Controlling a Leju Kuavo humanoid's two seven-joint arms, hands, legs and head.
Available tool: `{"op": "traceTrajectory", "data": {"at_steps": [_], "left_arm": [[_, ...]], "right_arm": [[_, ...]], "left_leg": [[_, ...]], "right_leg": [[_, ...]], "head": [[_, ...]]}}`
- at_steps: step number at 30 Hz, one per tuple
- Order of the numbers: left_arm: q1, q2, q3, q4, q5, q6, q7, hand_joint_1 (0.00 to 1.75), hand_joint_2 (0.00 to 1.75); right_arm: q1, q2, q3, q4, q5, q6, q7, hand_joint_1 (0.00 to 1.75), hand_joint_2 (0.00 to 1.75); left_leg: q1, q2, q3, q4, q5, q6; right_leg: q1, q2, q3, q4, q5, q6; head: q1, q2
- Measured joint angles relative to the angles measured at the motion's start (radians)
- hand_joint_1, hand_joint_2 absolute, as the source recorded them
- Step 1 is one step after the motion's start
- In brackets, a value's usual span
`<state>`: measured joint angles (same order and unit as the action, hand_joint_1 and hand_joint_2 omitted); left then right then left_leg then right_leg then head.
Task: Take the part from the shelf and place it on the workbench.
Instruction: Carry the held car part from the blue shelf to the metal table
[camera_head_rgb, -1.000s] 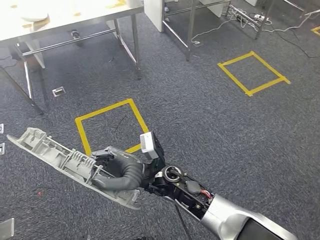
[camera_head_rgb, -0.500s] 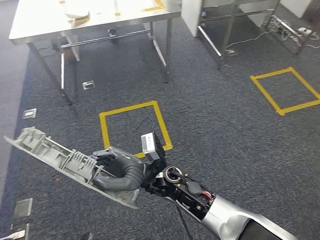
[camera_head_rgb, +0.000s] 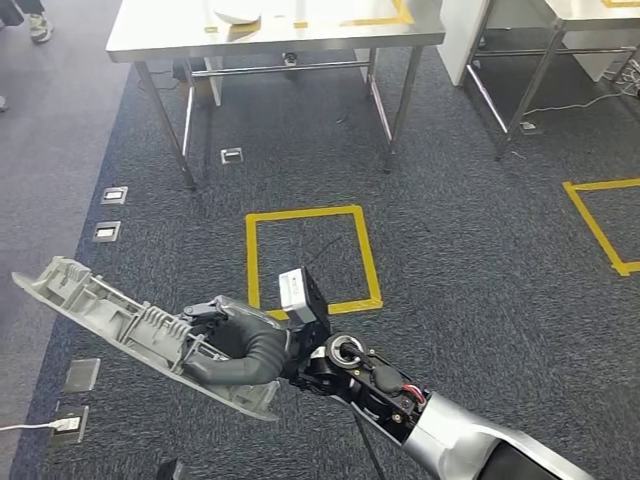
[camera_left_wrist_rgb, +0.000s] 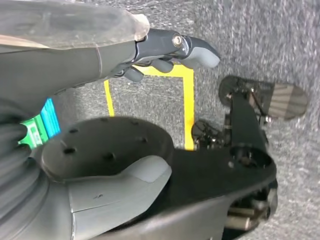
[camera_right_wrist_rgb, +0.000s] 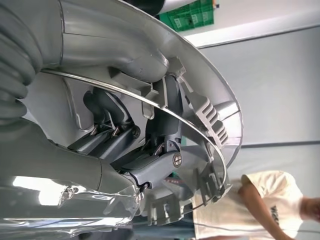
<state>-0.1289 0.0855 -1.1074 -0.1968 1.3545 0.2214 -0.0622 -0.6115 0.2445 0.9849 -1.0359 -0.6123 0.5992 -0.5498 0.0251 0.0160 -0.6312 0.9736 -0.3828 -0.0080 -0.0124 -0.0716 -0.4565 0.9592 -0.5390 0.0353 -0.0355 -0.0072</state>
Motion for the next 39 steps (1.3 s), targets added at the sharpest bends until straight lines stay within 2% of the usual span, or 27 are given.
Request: {"op": "traceTrajectory", "data": {"at_steps": [2, 4, 5, 6, 8, 10, 13, 15, 16, 17, 19, 20, 21, 22, 23, 24, 25, 26, 28, 30, 32, 33, 35, 36, 37, 38, 39], "left_arm": [[0.0, 0.0, 0.0, 0.0, 0.001, 0.0, 0.0, 0.0, 1.75], [0.0, 0.0, 0.0, 0.0, 0.006, 0.0, 0.0, 0.0, 1.75], [0.0, 0.0, 0.0, 0.0, 0.01, 0.0, 0.0, 0.0, 1.75], [0.0, 0.0, 0.0, 0.0, 0.014, 0.0, 0.0, 0.0, 1.75], [0.004, 0.0, 0.001, 0.0, 0.024, -0.001, -0.001, 0.0, 1.75], [0.008, 0.0, 0.002, 0.0, 0.031, -0.006, -0.001, 0.0, 1.75], [0.012, 0.002, 0.003, 0.0, 0.034, -0.014, -0.001, 0.0, 1.75], [0.013, 0.005, 0.004, 0.0, 0.034, -0.015, -0.002, 0.0, 1.75], [0.013, 0.007, 0.004, 0.0, 0.034, -0.016, -0.002, 0.0, 1.75], [0.012, 0.007, 0.004, 0.0, 0.034, -0.016, -0.003, 0.0, 1.75], [0.012, 0.008, 0.004, 0.0, 0.034, -0.016, -0.004, 0.0, 1.75], [0.013, 0.008, 0.004, 0.0, 0.034, -0.016, -0.004, 0.0, 1.75], [0.015, 0.009, 0.004, 0.0, 0.034, -0.016, -0.004, 0.0, 1.75], [0.016, 0.01, 0.004, 0.0, 0.034, -0.016, -0.004, 0.0, 1.75], [0.018, 0.011, 0.004, 0.0, 0.034, -0.016, -0.004, 0.0, 1.75], [0.02, 0.012, 0.004, 0.0, 0.034, -0.016, -0.004, 0.0, 1.75], [0.02, 0.013, 0.004, 0.0, 0.034, -0.016, -0.004, 0.0, 1.75], [0.019, 0.013, 0.005, 0.0, 0.034, -0.016, -0.004, 0.0, 1.75], [0.016, 0.013, 0.005, 0.0, 0.034, -0.016, -0.004, 0.0, 1.75], [0.02, 0.014, 0.006, 0.0, 0.034, -0.016, -0.004, 0.0, 1.75], [0.027, 0.015, 0.006, 0.0, 0.034, -0.016, -0.004, 0.0, 1.75], [0.029, 0.016, 0.006, 0.0, 0.034, -0.016, -0.004, 0.0, 1.75], [0.033, 0.017, 0.006, 0.0, 0.034, -0.016, -0.004, 0.0, 1.75], [0.035, 0.017, 0.006, 0.0, 0.034, -0.016, -0.004, 0.0, 1.75], [0.036, 0.017, 0.006, 0.0, 0.034, -0.016, -0.004, 0.0, 1.75], [0.036, 0.018, 0.006, 0.0, 0.034, -0.016, -0.004, 0.0, 1.75], [0.039, 0.018, 0.006, 0.0, 0.034, -0.017, -0.004, 0.0, 1.75]], "right_arm": [[-0.001, 0.0, 0.0, 0.0, 0.0, 0.001, 0.0, 1.75, 1.75], [-0.001, -0.001, 0.001, 0.0, 0.004, 0.001, -0.001, 1.75, 1.75], [0.0, -0.001, 0.002, 0.0, 0.008, 0.001, -0.001, 1.75, 1.75], [0.0, -0.002, 0.005, 0.0, 0.011, 0.001, -0.001, 1.75, 1.75], [0.0, -0.001, 0.01, 0.0, 0.011, 0.001, 0.003, 1.75, 1.75], [-0.001, 0.0, 0.014, 0.0, 0.005, 0.0, 0.005, 1.75, 1.75], [-0.001, 0.005, 0.016, 0.001, -0.002, -0.001, 0.005, 1.75, 1.75], [0.0, 0.01, 0.016, 0.001, -0.003, -0.002, 0.006, 1.75, 1.75], [0.0, 0.012, 0.016, 0.001, -0.003, -0.003, 0.006, 1.75, 1.75], [0.0, 0.013, 0.016, 0.001, -0.003, -0.004, 0.006, 1.75, 1.75], [0.002, 0.014, 0.017, 0.002, -0.003, -0.004, 0.005, 1.75, 1.75], [0.003, 0.014, 0.017, 0.003, -0.003, -0.004, 0.005, 1.75, 1.75], [0.004, 0.014, 0.017, 0.003, -0.003, -0.004, 0.005, 1.75, 1.75], [0.004, 0.014, 0.017, 0.004, -0.003, -0.004, 0.006, 1.75, 1.75], [0.004, 0.014, 0.017, 0.004, -0.003, -0.004, 0.006, 1.75, 1.75], [0.004, 0.015, 0.017, 0.004, -0.003, -0.004, 0.006, 1.75, 1.75], [0.003, 0.016, 0.017, 0.004, -0.003, -0.004, 0.006, 1.75, 1.75], [0.003, 0.018, 0.017, 0.004, -0.004, -0.004, 0.005, 1.75, 1.75], [0.002, 0.021, 0.017, 0.004, -0.004, -0.005, 0.004, 1.75, 1.75], [0.001, 0.023, 0.017, 0.004, -0.004, -0.005, 0.005, 1.75, 1.75], [0.005, 0.023, 0.017, 0.006, -0.004, -0.005, 0.005, 1.75, 1.75], [0.009, 0.021, 0.017, 0.009, -0.004, -0.005, 0.004, 1.75, 1.75], [0.018, 0.017, 0.017, 0.014, -0.004, -0.005, 0.004, 1.75, 1.75], [0.02, 0.016, 0.017, 0.016, -0.004, -0.005, 0.004, 1.75, 1.75], [0.021, 0.016, 0.017, 0.018, -0.004, -0.006, 0.005, 1.75, 1.75], [0.022, 0.015, 0.017, 0.019, -0.004, -0.006, 0.005, 1.75, 1.75], [0.024, 0.014, 0.017, 0.02, -0.004, -0.006, 0.006, 1.75, 1.75]], "left_leg": [[0.0, -0.017, 0.002, -0.001, -0.002, 0.01], [-0.005, -0.036, 0.003, -0.001, -0.004, 0.016], [-0.008, -0.046, 0.005, -0.001, -0.004, 0.017], [-0.01, -0.057, 0.007, -0.001, -0.006, 0.019], [-0.014, -0.075, 0.014, -0.001, -0.012, 0.021], [-0.019, -0.087, 0.017, 0.002, -0.02, 0.019], [-0.019, -0.093, 0.019, 0.0, -0.031, 0.002], [-0.018, -0.077, 0.02, 0.018, -0.038, -0.008], [-0.018, -0.063, 0.006, 0.051, -0.049, -0.014], [-0.016, -0.047, -0.022, 0.105, -0.064, -0.02], [-0.012, -0.03, -0.111, 0.238, -0.094, -0.034], [-0.009, -0.027, -0.149, 0.28, -0.092, -0.038], [-0.008, -0.025, -0.169, 0.285, -0.07, -0.04], [-0.007, -0.024, -0.167, 0.248, -0.029, -0.041], [-0.007, -0.02, -0.148, 0.177, 0.025, -0.041], [-0.009, -0.015, -0.123, 0.113, 0.063, -0.039], [-0.013, -0.011, -0.099, 0.057, 0.079, -0.034], [-0.017, -0.008, -0.083, 0.026, 0.077, -0.026], [-0.02, -0.009, -0.063, 0.01, 0.038, -0.004], [-0.016, -0.014, -0.033, -0.002, 0.013, 0.014], [-0.018, -0.019, 0.011, -0.022, -0.008, 0.027], [-0.02, -0.021, 0.036, -0.035, -0.02, 0.031], [-0.024, -0.03, 0.095, -0.06, -0.046, 0.036], [-0.026, -0.035, 0.128, -0.071, -0.061, 0.036], [-0.028, -0.041, 0.163, -0.081, -0.078, 0.037], [-0.031, -0.045, 0.201, -0.09, -0.097, 0.037], [-0.032, -0.048, 0.234, -0.097, -0.117, 0.037]], "right_leg": [[-0.002, 0.044, -0.049, 0.101, -0.052, 0.003], [0.001, 0.063, -0.128, 0.237, -0.097, -0.002], [0.003, 0.065, -0.154, 0.273, -0.096, -0.007], [0.005, 0.067, -0.164, 0.272, -0.076, -0.012], [0.011, 0.074, -0.137, 0.171, 0.006, -0.028], [0.015, 0.087, -0.098, 0.058, 0.054, -0.042], [0.018, 0.091, -0.081, 0.015, 0.048, -0.051], [0.015, 0.088, -0.057, 0.003, 0.048, -0.059], [0.011, 0.085, -0.042, -0.004, 0.047, -0.062], [0.01, 0.082, -0.027, -0.009, 0.044, -0.064], [0.009, 0.075, -0.003, -0.012, 0.026, -0.066], [0.009, 0.073, 0.01, -0.012, 0.014, -0.064], [0.008, 0.072, 0.025, -0.012, 0.001, -0.062], [0.006, 0.07, 0.043, -0.012, -0.013, -0.059], [0.004, 0.069, 0.061, -0.014, -0.029, -0.055], [0.004, 0.066, 0.074, -0.018, -0.045, -0.05], [0.005, 0.064, 0.085, -0.025, -0.058, -0.044], [0.007, 0.062, 0.095, -0.037, -0.068, -0.039], [0.011, 0.06, 0.122, -0.057, -0.066, -0.027], [0.012, 0.062, 0.116, -0.013, -0.04, -0.018], [0.013, 0.067, 0.029, 0.129, -0.024, -0.022], [0.015, 0.069, -0.028, 0.205, -0.04, -0.027], [0.02, 0.072, -0.126, 0.284, -0.127, -0.033], [0.021, 0.073, -0.158, 0.281, -0.17, -0.034], [0.022, 0.074, -0.18, 0.253, -0.191, -0.035], [0.023, 0.075, -0.194, 0.203, -0.167, -0.038], [0.024, 0.076, -0.202, 0.138, -0.08, -0.042]], "head": [[0.001, 0.0], [0.002, 0.0], [0.002, 0.0], [0.002, 0.0], [0.002, 0.0], [0.002, 0.0], [0.001, 0.0], [0.0, 0.0], [0.0, 0.0], [-0.001, 0.0], [-0.002, 0.0], [-0.002, 0.0], [-0.002, 0.0], [-0.002, 0.0], [-0.002, 0.0], [-0.002, 0.0], [-0.002, 0.0], [-0.002, 0.0], [-0.001, 0.0], [0.0, 0.0], [0.003, 0.0], [0.005, 0.0], [0.005, 0.0], [0.005, 0.0], [0.005, 0.0], [0.005, 0.0], [0.005, 0.0]]}}
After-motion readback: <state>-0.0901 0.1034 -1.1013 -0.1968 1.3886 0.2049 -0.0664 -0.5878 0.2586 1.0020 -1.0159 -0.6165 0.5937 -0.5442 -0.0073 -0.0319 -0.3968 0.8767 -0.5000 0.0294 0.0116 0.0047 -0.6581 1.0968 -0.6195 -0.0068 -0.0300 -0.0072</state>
